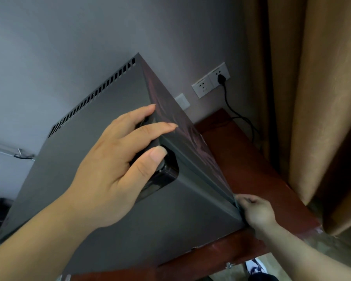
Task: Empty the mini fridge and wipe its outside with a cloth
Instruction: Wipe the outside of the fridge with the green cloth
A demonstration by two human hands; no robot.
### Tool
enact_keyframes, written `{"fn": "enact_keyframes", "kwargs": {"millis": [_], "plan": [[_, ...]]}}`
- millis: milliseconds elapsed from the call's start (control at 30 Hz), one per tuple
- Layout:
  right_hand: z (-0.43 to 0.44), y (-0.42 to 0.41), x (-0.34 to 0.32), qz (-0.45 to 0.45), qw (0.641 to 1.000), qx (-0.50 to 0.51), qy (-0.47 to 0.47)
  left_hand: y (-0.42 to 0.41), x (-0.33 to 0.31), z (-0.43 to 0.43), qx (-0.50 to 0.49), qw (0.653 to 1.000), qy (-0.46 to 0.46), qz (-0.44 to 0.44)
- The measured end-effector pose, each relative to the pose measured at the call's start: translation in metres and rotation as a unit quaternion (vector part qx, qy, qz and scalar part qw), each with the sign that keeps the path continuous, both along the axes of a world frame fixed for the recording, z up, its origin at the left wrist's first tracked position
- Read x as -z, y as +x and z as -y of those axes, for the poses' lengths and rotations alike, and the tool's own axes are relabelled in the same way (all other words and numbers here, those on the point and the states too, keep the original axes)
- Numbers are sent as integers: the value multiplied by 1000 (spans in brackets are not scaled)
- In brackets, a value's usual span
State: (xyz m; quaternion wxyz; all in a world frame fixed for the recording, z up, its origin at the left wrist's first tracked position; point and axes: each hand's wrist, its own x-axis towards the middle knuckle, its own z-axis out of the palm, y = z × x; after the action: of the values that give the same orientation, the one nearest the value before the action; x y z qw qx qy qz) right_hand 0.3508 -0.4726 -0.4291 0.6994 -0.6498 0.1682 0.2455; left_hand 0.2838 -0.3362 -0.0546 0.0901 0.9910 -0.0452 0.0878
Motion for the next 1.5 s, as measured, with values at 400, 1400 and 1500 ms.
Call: {"fn": "enact_keyframes", "kwargs": {"millis": [400, 1400, 1500], "plan": [[-13, 14, 7, -40, 998, 16, 39, 0, 0, 1, -4, 1000, -5, -1], [-24, 20, -84, 97, 978, 4, 185, -1, -1, 2, -1, 1000, -1, 5], [-25, 23, -99, 90, 979, 0, 185, -1, -1, 2, -1, 1000, -1, 11]]}}
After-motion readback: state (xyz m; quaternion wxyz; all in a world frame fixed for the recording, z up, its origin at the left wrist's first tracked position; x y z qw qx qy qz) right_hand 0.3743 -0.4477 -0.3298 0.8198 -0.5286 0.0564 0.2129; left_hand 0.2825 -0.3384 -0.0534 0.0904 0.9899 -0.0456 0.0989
